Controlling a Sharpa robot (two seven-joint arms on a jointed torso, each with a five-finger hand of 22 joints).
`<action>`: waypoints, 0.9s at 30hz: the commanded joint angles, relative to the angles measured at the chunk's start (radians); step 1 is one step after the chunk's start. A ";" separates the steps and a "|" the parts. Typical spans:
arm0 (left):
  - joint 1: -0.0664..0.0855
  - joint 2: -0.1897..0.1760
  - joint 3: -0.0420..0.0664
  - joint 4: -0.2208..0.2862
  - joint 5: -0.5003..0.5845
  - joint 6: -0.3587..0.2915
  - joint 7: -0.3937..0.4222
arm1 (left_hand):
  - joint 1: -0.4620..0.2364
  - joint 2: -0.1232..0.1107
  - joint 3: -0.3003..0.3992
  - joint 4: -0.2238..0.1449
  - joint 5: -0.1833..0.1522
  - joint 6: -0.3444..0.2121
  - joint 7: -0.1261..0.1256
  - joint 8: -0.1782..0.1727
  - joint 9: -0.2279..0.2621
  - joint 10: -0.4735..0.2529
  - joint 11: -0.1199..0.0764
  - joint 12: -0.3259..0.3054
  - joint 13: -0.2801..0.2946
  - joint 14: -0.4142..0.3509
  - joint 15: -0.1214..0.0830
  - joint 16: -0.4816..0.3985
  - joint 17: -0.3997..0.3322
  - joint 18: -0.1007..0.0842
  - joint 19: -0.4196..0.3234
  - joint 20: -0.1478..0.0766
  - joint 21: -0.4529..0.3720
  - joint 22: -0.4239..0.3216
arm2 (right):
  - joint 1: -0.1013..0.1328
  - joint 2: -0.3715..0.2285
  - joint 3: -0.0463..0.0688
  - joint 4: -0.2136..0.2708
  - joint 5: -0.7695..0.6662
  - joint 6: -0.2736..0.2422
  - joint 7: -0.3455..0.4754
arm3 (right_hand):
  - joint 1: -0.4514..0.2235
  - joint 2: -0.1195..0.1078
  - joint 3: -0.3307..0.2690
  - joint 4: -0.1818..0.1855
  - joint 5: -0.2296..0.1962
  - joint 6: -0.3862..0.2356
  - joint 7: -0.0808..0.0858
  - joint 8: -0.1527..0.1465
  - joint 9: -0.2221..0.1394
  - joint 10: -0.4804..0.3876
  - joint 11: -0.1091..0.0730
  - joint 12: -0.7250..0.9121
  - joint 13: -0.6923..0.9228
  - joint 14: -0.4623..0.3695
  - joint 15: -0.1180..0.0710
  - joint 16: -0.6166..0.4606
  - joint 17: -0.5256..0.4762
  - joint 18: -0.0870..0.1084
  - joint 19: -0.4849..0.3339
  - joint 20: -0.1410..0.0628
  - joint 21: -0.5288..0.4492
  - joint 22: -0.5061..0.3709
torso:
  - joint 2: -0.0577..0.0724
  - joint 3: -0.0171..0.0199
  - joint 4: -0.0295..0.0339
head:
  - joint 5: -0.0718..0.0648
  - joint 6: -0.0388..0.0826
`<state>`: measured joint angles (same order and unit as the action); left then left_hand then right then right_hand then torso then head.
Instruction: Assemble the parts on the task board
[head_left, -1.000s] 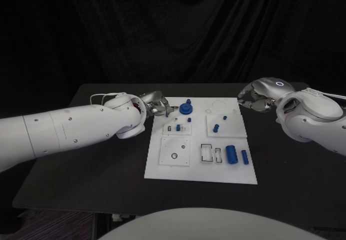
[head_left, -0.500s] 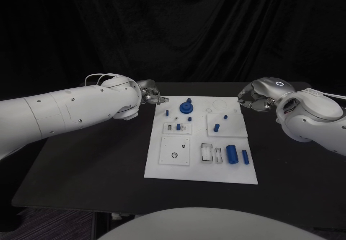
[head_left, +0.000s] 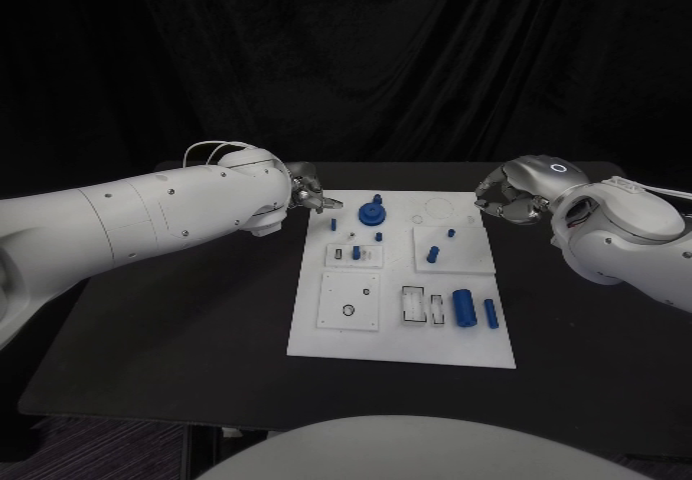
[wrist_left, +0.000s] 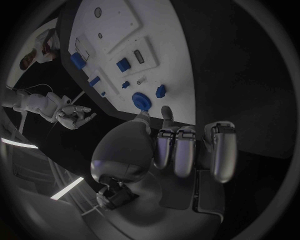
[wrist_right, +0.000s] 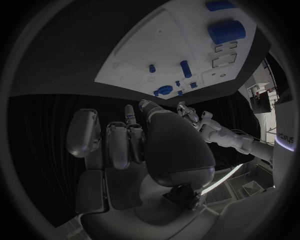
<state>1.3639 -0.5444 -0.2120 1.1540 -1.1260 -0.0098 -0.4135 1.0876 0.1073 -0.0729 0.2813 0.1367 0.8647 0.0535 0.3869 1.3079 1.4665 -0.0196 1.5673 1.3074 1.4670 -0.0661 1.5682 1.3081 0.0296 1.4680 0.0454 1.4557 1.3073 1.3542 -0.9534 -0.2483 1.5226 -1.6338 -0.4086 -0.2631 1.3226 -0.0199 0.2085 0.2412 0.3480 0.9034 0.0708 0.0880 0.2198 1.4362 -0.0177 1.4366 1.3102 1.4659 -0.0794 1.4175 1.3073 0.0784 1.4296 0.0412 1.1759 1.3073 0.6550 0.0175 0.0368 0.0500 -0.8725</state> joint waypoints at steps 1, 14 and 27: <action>-0.002 0.004 0.001 -0.003 0.003 0.030 0.005 | -0.016 0.002 -0.009 0.006 -0.011 0.002 0.005 -0.006 0.026 0.104 0.009 0.004 0.263 0.104 0.008 0.003 0.263 0.000 0.033 0.008 0.003 0.224 | -0.002 0.000 0.001 0.001 -0.004 0.000 -0.014 | 0.005 -0.005 0.006 0.000 0.004 -0.004 -0.002 -0.006 -0.002 -0.005 0.001 -0.004 0.146 0.055 0.007 -0.006 0.142 0.001 -0.009 -0.001 -0.006 0.159 | 0.000 0.0007 0.0017 | -0.001 0.000; -0.011 0.013 0.001 -0.009 0.003 0.035 0.005 | -0.032 0.010 -0.021 0.004 -0.020 -0.007 0.008 -0.022 0.023 0.104 0.012 0.004 0.263 0.104 0.010 0.003 0.263 0.002 0.030 0.010 -0.002 0.222 | -0.002 0.001 0.001 0.002 -0.004 0.000 -0.011 | 0.005 -0.005 0.006 0.000 0.004 -0.004 -0.002 -0.006 -0.002 -0.005 0.001 -0.004 0.146 0.055 0.007 -0.006 0.142 0.001 -0.009 -0.001 -0.006 0.159 | 0.000 0.0009 0.0003 | 0.003 0.000; -0.038 0.037 0.001 -0.035 0.003 0.040 0.005 | -0.017 0.018 -0.018 -0.005 0.001 -0.009 0.011 -0.047 0.017 0.104 0.015 0.004 0.263 0.104 0.013 0.003 0.263 0.002 0.027 0.013 -0.006 0.221 | -0.002 0.000 0.001 0.004 -0.004 0.000 -0.010 | 0.005 -0.005 0.006 0.000 0.004 -0.004 -0.002 -0.006 -0.002 -0.005 0.001 -0.004 0.146 0.055 0.007 -0.006 0.142 0.001 -0.009 -0.001 -0.006 0.159 | 0.002 0.0003 0.0000 | -0.003 0.000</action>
<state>1.3274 -0.5109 -0.2119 1.1220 -1.1259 0.0198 -0.4142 1.0669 0.1209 -0.0918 0.2838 0.1343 0.8574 0.0609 0.3432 1.3079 1.4662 -0.0126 1.5673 1.3074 1.4670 -0.0587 1.5682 1.3078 0.0296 1.4668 0.0492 1.4557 1.3079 1.3542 -0.9529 -0.2482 1.5241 -1.6338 -0.4084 -0.2628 1.3225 -0.0199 0.2085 0.2412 0.3480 0.9034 0.0708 0.0880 0.2191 1.4362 -0.0177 1.4367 1.3102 1.4659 -0.0794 1.4175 1.3073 0.0784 1.4296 0.0412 1.1759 1.3078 0.6562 0.0180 0.0374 0.0488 -0.8725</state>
